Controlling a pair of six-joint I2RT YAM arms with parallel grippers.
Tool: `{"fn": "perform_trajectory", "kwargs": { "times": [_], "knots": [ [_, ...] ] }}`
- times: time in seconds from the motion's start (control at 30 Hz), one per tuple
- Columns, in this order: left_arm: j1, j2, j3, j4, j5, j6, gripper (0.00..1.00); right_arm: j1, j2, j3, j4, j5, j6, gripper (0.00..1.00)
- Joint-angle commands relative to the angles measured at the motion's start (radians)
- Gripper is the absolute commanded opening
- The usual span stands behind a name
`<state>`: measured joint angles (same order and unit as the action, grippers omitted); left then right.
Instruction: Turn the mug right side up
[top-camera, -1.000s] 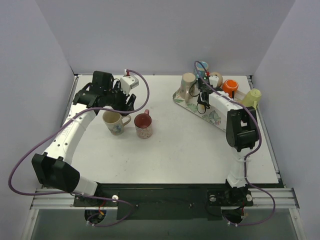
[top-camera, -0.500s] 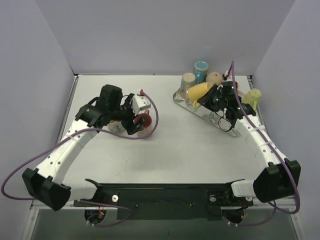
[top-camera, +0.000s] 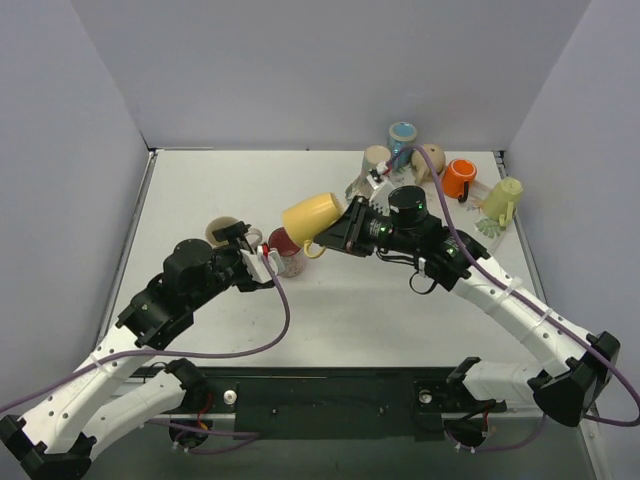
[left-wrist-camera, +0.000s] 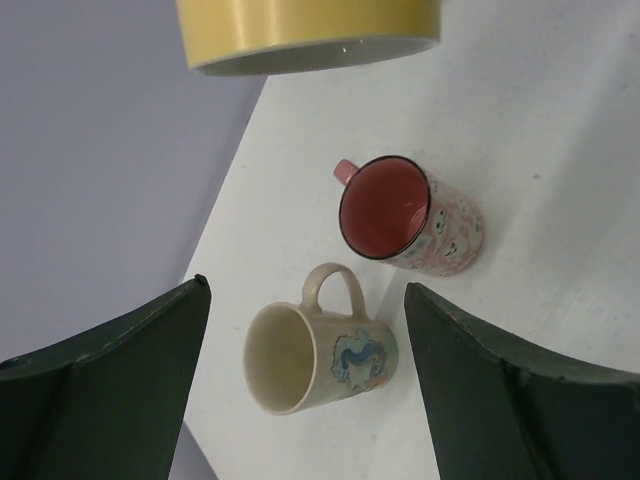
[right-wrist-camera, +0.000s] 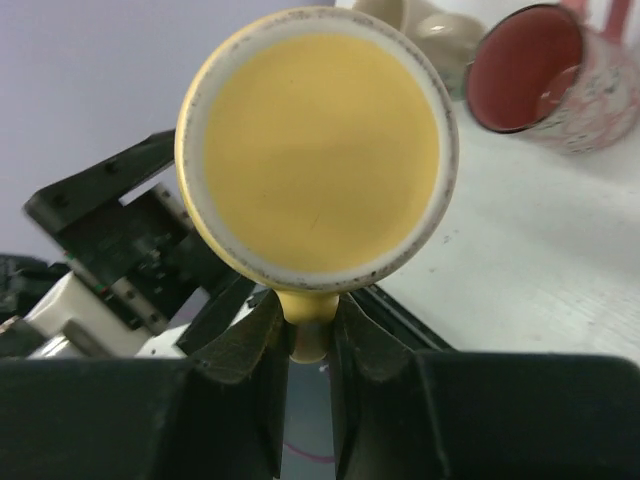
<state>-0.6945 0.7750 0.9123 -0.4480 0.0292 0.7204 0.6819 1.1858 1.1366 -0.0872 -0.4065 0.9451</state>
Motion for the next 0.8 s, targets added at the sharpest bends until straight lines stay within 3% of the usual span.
{"fn": "perform_trajectory", "kwargs": {
  "times": [0.0, 0.1, 0.3, 0.37, 0.47, 0.57, 0.77],
  "knots": [
    [-0.011, -0.066, -0.104, 0.264, -0.124, 0.067, 0.89, 0.097, 0.044, 0.164, 0.061, 0.000, 0.018, 0.00],
    [-0.042, -0.098, -0.168, 0.359, -0.109, 0.095, 0.89, 0.110, 0.087, 0.186, 0.056, -0.008, 0.032, 0.00],
    [-0.091, -0.108, -0.260, 0.594, -0.224, 0.183, 0.89, 0.116, 0.113, 0.221, 0.008, 0.023, 0.021, 0.00],
    [-0.092, -0.106, -0.239, 0.598, -0.189, 0.153, 0.86, 0.114, 0.126, 0.242, -0.043, 0.040, -0.024, 0.00],
    [-0.091, -0.082, -0.181, 0.455, 0.011, 0.055, 0.82, 0.113, 0.153, 0.264, -0.057, 0.002, -0.028, 0.00],
    [-0.092, -0.056, -0.188, 0.466, 0.078, 0.056, 0.82, 0.114, 0.155, 0.267, -0.060, -0.006, -0.028, 0.00],
    [-0.091, -0.010, -0.299, 0.721, -0.093, 0.180, 0.81, 0.113, 0.147, 0.253, -0.083, -0.038, -0.048, 0.00]
  ]
}}
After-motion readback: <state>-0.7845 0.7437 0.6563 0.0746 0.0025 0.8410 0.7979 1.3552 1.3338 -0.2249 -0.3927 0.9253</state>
